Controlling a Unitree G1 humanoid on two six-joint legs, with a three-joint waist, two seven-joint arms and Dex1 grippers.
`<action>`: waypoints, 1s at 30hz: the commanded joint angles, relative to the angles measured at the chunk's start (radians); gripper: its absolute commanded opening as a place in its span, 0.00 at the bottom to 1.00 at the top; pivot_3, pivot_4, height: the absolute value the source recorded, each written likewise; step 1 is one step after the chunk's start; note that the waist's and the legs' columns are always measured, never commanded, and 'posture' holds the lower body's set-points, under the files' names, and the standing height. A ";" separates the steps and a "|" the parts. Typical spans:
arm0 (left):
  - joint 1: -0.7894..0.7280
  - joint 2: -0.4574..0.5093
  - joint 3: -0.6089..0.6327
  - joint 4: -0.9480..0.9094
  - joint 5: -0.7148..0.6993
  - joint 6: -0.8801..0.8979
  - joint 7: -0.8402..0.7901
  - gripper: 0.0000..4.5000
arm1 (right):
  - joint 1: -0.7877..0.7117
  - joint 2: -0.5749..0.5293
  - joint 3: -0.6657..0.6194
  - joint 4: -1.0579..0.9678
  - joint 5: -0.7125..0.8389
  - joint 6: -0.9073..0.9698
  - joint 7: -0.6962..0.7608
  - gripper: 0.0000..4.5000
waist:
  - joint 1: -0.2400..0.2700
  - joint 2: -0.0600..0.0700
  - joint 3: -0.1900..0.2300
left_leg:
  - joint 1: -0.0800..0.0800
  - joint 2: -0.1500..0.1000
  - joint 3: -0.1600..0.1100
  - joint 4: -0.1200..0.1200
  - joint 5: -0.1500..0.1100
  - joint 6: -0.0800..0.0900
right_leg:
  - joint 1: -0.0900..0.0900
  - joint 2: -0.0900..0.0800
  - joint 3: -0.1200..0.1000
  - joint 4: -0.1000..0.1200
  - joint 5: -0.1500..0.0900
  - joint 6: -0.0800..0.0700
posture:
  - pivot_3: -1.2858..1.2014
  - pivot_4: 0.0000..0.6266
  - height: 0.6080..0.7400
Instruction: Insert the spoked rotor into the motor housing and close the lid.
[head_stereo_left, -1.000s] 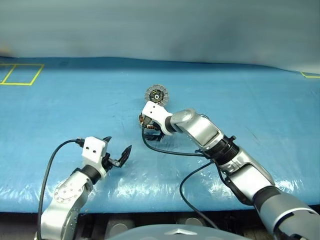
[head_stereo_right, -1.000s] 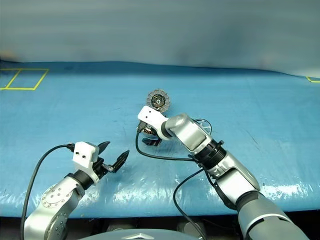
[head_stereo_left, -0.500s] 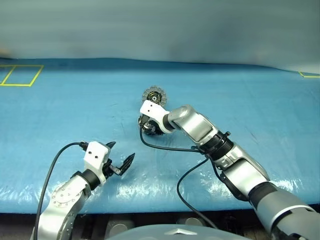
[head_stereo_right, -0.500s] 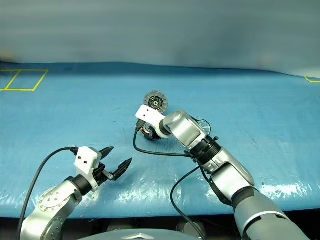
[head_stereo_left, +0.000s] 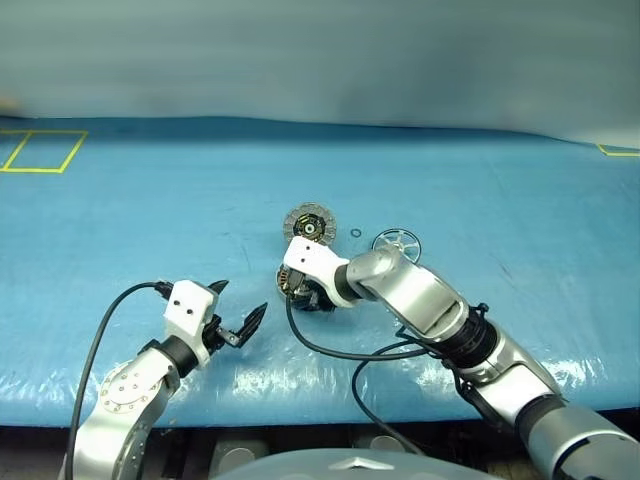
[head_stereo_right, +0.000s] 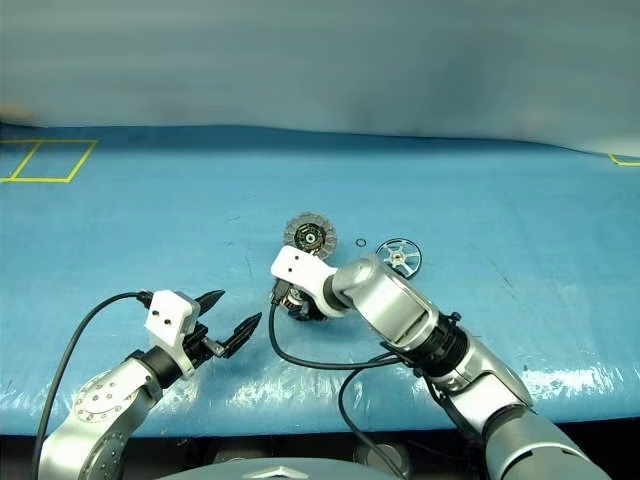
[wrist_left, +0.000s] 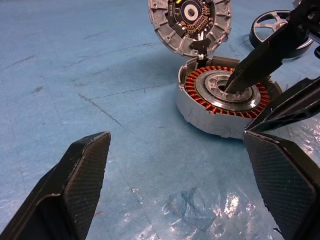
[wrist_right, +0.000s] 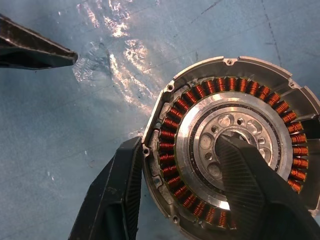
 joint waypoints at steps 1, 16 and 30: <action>-0.010 0.002 0.001 -0.026 -0.010 -0.012 -0.006 1.00 | 0.055 0.015 0.041 -0.037 0.069 0.090 -0.010 0.43 | 0.000 0.000 0.000 | 0.000 0.000 0.000 0.000 0.000 0.000 | 0.000 0.000 0.000 0.000 0.000 0.000 | 0.52 0.24 1.00; -0.029 -0.002 -0.011 -0.004 -0.012 -0.007 -0.012 1.00 | 0.026 0.108 -0.057 -0.186 0.156 0.216 -0.113 0.95 | -0.005 0.000 0.000 | -0.003 0.001 0.001 -0.003 0.000 0.000 | 0.000 0.001 0.000 0.000 0.000 0.000 | 0.52 0.24 1.00; -0.054 0.009 -0.020 0.010 -0.029 -0.002 -0.044 1.00 | 0.028 -0.044 -0.406 -0.401 0.374 0.280 -0.140 0.95 | 0.002 0.001 0.002 | -0.006 0.001 0.001 -0.004 0.000 0.000 | -0.002 0.000 0.000 -0.002 0.000 0.000 | 0.52 0.24 1.00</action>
